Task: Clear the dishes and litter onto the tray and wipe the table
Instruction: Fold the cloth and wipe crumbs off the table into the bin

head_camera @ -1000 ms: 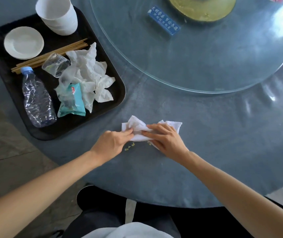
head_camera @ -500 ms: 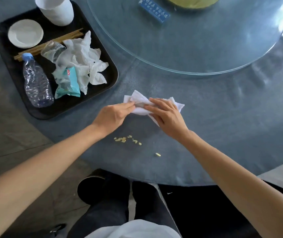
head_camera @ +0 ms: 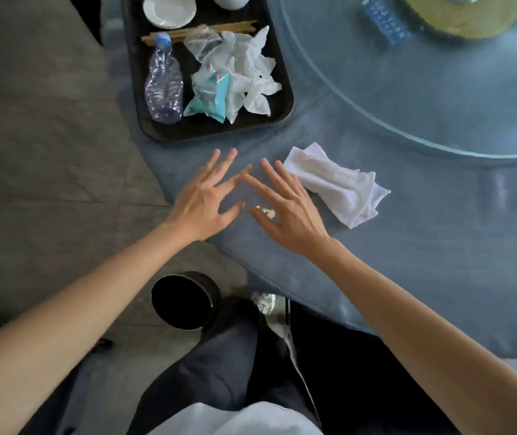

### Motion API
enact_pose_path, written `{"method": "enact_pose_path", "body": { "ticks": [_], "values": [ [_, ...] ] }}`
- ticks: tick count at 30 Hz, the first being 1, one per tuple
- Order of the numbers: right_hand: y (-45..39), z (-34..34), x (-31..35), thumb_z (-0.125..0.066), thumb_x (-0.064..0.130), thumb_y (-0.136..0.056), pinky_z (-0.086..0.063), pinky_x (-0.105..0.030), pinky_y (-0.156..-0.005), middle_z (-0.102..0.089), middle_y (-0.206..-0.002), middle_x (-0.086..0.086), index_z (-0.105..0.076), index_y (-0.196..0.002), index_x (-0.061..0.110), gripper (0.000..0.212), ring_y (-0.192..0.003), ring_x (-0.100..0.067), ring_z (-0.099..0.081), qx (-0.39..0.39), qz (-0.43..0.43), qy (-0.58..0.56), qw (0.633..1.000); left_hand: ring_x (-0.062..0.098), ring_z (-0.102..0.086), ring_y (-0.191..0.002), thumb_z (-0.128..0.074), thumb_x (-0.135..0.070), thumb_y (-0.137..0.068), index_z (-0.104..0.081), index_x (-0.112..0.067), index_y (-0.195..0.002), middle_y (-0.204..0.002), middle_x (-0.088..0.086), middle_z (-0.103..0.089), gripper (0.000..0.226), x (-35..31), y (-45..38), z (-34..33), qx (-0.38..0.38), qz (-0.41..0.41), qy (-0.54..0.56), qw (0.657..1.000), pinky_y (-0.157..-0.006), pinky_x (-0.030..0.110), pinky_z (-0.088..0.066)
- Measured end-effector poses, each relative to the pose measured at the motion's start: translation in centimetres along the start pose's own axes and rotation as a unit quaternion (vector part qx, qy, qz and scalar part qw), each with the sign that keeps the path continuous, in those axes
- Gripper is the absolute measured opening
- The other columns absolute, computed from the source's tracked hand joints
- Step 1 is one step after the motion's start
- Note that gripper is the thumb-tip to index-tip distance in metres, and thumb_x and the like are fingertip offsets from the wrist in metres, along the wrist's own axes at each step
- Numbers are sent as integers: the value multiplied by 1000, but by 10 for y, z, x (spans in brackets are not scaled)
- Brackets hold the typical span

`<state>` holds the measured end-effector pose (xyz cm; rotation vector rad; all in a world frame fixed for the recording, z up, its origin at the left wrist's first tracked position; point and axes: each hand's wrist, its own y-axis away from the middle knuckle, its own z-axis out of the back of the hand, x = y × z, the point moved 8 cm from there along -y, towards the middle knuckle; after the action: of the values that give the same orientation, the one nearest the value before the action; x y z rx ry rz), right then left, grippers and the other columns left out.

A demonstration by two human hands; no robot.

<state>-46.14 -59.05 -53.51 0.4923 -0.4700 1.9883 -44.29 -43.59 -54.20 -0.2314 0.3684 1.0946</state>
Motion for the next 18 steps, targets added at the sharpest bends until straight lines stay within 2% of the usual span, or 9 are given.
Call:
{"method": "enact_pose_path", "body": {
  "ticks": [2,4,6,9,10,13,15,18],
  "values": [
    [-7,-31,39,-58,38,-102,-20,-54,-125,-23,-171,-5,-36,-160,33,62,-159,-32,-15,28,22,-14,999,29,-1,-157,-48,-52,-97,-25,-37,-159,-171,-3,-5,68,32,40,3,-20,47,23,998,-123,53,-24],
    [-11,-63,75,-57,35,-102,-20,-53,-125,-24,-171,-6,-36,-160,32,61,-159,-32,-15,47,44,-33,997,28,0,-157,-50,-49,-96,-30,-37,-157,-171,-4,-7,66,63,86,7,-54,102,49,992,-124,50,-21],
    [-12,-95,103,-60,29,-101,-19,-53,-125,-24,-171,-6,-38,-159,30,63,-159,-31,-16,69,61,-61,994,24,-1,-158,-53,-46,-96,-35,-35,-156,-170,-3,-11,63,91,132,9,-90,158,70,981,-124,42,-20],
    [-4,-151,136,-62,24,-100,-19,-52,-125,-26,-170,-6,-41,-158,28,62,-159,-30,-18,115,75,-93,986,9,0,-156,-53,-42,-97,-35,-33,-156,-170,-4,-11,63,125,204,3,-128,259,107,951,-120,19,-14],
    [0,-173,143,-62,24,-100,-22,-52,-124,-26,-170,-5,-40,-159,28,63,-158,-30,-19,134,73,-100,983,10,-2,-156,-52,-42,-96,-34,-35,-156,-170,-5,-10,63,137,228,-5,-130,298,116,938,-117,17,-17],
    [17,-251,140,-63,26,-100,-37,-49,-119,-25,-171,-2,-39,-159,30,64,-156,-28,-26,194,8,-144,970,21,-9,-157,-47,-49,-96,-28,-41,-157,-170,-5,-10,65,177,299,-58,-107,401,142,898,-117,34,-23],
    [30,-309,126,-62,26,-102,-32,-49,-123,-26,-170,-5,-38,-159,24,62,-157,-27,-25,229,-31,-147,962,20,-12,-157,-45,-52,-93,-25,-36,-159,-169,-1,-16,71,198,342,-102,-107,454,170,868,-125,40,-19],
    [57,-395,88,-60,30,-103,-23,-44,-127,-22,-172,-3,-32,-162,26,65,-158,-23,-20,282,-98,-118,947,21,-16,-155,-60,-38,-94,-32,-23,-158,-168,6,-21,72,221,400,-175,-111,546,230,798,-123,29,-12]
  ]
}}
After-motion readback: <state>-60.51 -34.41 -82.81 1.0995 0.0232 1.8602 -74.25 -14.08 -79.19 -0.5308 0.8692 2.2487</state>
